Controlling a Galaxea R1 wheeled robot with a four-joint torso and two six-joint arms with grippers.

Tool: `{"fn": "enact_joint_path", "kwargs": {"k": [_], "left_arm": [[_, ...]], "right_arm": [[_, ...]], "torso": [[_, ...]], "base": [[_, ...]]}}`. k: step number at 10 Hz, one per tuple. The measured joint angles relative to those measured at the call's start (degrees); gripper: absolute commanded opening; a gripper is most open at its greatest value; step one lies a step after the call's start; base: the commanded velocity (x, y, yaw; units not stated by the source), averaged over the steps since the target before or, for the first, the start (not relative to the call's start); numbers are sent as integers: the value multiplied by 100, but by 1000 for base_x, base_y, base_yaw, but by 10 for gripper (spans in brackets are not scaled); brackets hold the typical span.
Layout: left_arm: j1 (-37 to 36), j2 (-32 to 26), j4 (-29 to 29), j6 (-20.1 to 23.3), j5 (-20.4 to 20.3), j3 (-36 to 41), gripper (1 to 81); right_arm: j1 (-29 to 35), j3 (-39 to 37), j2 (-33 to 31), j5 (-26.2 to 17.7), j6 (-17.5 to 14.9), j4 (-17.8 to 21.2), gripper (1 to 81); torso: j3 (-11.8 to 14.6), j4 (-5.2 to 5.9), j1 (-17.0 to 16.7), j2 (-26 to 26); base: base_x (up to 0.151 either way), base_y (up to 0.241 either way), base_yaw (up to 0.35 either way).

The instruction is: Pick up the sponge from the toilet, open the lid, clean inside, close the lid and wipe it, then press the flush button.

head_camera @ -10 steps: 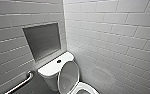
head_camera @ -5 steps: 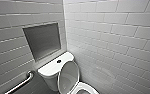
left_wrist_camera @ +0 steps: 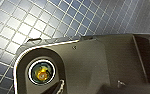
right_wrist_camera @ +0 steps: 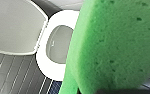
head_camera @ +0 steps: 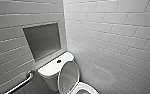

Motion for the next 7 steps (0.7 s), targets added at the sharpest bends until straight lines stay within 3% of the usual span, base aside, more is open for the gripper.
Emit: {"fn": "enact_joint_path", "kwargs": {"k": [4, 7], "left_arm": [[20, 363, 1, 0, -27, -438, 811], [18, 350, 1, -2, -38, -449, 811]], "right_arm": [[970, 98, 51, -610, 35, 11, 10], [1485, -27, 468, -1126, 77, 20, 10]], "torso": [[0, 0, 0, 0], [-40, 0, 0, 0]], "base": [[0, 0, 0], [0, 0, 0]]}}
